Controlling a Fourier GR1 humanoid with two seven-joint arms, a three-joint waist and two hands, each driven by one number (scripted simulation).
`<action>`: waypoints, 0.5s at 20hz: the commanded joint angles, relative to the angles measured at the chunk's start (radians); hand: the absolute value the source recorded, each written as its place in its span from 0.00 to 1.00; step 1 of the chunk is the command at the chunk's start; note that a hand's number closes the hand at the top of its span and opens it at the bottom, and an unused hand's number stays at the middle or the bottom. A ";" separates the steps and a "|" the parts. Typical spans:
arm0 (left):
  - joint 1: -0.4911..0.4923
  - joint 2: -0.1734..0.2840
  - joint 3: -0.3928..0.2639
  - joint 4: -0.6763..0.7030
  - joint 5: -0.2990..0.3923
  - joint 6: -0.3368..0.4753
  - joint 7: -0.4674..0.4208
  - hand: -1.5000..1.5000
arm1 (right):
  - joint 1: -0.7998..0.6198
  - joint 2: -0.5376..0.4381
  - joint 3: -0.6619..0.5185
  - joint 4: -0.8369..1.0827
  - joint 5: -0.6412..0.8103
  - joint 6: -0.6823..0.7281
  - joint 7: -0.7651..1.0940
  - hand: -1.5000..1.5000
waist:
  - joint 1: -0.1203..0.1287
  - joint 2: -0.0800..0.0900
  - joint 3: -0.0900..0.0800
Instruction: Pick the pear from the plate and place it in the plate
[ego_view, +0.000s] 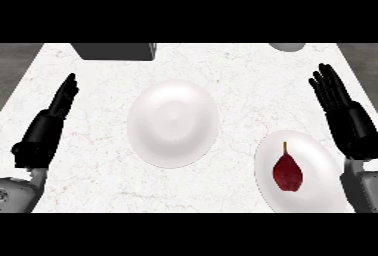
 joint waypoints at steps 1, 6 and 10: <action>0.026 -0.012 0.038 -0.016 0.028 -0.015 0.020 0.50 | 0.064 -0.011 -0.064 0.024 -0.092 0.124 -0.126 1.00 | 0.000 0.017 0.018; 0.049 -0.098 0.042 0.072 0.122 0.015 0.119 0.50 | 0.083 0.032 -0.155 0.177 -0.415 0.449 -0.259 1.00 | -0.005 0.038 0.029; 0.071 -0.102 0.043 0.077 0.158 -0.018 0.129 0.50 | 0.164 0.089 -0.280 0.306 -0.279 0.204 -0.430 0.00 | -0.021 0.042 0.032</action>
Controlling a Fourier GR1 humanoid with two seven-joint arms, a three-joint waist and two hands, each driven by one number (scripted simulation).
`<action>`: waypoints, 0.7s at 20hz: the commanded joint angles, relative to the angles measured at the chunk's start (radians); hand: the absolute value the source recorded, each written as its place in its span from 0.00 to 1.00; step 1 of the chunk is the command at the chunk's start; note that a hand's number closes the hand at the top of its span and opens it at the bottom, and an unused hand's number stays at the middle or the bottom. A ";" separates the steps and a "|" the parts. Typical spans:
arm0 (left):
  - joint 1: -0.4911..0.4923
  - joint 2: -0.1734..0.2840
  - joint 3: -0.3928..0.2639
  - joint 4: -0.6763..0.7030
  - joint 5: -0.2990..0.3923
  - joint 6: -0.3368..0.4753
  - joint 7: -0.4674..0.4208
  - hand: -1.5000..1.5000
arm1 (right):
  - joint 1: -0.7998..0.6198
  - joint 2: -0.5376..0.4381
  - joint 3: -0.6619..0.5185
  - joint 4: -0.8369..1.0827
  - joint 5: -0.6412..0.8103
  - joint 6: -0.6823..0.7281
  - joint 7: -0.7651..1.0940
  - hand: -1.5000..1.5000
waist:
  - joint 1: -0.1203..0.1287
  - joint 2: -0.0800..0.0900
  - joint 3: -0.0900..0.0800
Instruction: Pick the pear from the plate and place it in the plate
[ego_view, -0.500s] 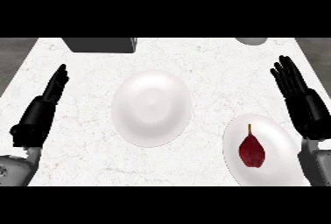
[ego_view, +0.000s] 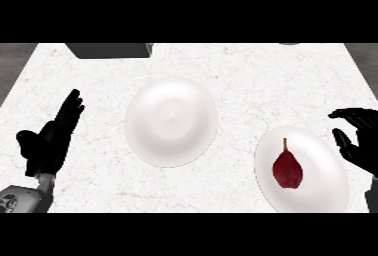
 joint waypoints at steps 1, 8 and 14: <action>-0.009 -0.030 0.009 0.022 0.051 -0.011 0.057 0.50 | 0.055 0.122 -0.107 0.167 -0.157 0.065 -0.167 0.00 | 0.001 0.003 0.009; -0.041 -0.054 0.004 0.080 0.055 -0.058 0.051 0.50 | 0.027 0.007 -0.003 0.490 0.175 0.274 -0.584 0.00 | 0.036 -0.002 0.003; -0.081 -0.056 0.037 0.108 0.051 -0.068 0.072 0.50 | -0.011 -0.093 0.042 0.637 0.300 0.237 -0.688 0.00 | 0.029 -0.009 0.001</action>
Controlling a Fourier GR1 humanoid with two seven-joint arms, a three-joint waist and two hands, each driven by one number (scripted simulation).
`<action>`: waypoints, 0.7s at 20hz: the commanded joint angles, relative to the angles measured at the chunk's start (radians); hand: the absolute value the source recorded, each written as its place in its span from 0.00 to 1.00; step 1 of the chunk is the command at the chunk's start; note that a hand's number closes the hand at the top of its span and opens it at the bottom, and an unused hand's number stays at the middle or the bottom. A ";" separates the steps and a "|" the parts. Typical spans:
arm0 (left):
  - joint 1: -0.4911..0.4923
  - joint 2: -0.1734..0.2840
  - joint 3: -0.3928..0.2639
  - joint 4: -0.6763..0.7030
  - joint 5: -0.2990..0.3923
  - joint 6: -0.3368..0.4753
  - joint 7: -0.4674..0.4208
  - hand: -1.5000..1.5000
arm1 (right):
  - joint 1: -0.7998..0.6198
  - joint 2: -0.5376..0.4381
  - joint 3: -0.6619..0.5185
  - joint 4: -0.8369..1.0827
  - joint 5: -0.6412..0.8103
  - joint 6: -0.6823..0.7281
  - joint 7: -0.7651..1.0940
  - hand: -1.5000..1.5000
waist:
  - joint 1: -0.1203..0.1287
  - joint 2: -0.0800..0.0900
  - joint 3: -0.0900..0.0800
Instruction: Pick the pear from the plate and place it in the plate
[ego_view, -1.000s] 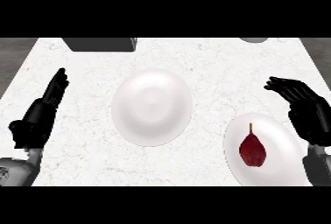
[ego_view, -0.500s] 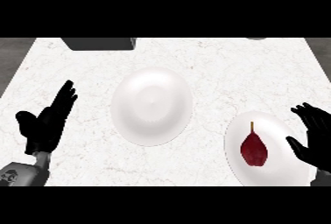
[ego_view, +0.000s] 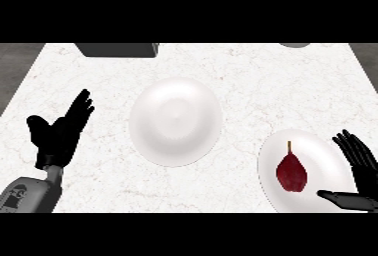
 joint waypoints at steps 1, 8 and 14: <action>-0.012 -0.026 0.003 0.011 -0.016 0.010 0.013 0.50 | -0.059 -0.047 0.030 0.134 0.093 0.085 -0.211 0.00 | 0.000 -0.004 -0.002; 0.039 -0.036 0.011 -0.009 -0.055 0.004 -0.019 0.50 | -0.054 -0.097 0.110 0.072 0.160 0.069 -0.133 0.00 | -0.008 -0.009 -0.004; 0.051 -0.044 0.051 -0.010 -0.060 -0.033 -0.010 0.50 | -0.113 -0.107 0.172 0.112 0.282 -0.043 -0.102 0.00 | -0.006 -0.009 -0.004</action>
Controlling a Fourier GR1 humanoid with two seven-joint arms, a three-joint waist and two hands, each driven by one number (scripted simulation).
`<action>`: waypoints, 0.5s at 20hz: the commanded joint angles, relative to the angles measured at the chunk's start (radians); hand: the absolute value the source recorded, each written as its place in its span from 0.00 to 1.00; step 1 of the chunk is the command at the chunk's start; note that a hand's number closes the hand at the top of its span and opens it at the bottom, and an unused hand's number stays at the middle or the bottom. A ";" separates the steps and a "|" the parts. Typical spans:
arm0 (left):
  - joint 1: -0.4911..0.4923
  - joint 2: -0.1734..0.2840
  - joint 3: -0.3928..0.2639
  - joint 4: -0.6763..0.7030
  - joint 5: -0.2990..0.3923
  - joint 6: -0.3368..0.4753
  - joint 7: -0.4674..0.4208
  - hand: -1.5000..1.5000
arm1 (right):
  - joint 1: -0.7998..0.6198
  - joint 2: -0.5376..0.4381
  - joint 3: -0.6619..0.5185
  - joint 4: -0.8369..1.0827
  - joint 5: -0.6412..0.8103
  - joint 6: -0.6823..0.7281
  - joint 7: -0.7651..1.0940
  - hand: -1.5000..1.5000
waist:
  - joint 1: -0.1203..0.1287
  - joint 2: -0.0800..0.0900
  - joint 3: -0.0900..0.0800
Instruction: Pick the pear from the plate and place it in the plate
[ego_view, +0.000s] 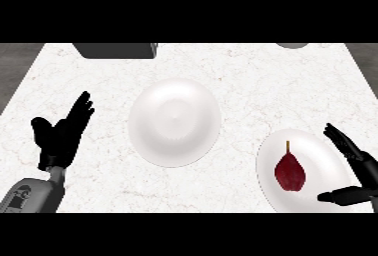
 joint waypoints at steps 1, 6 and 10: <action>-0.034 -0.022 0.039 0.065 -0.021 -0.031 -0.013 0.50 | 0.006 -0.040 0.014 -0.001 0.067 0.021 -0.065 0.00 | -0.007 -0.001 -0.001; -0.041 -0.044 0.034 -0.017 -0.054 -0.018 0.081 0.50 | -0.008 0.004 0.064 -0.066 0.139 -0.041 0.049 0.00 | -0.008 -0.002 -0.001; 0.001 -0.049 0.061 0.010 -0.070 -0.049 0.023 0.50 | 0.011 0.010 0.103 -0.172 0.185 -0.051 0.152 0.00 | -0.011 -0.004 -0.002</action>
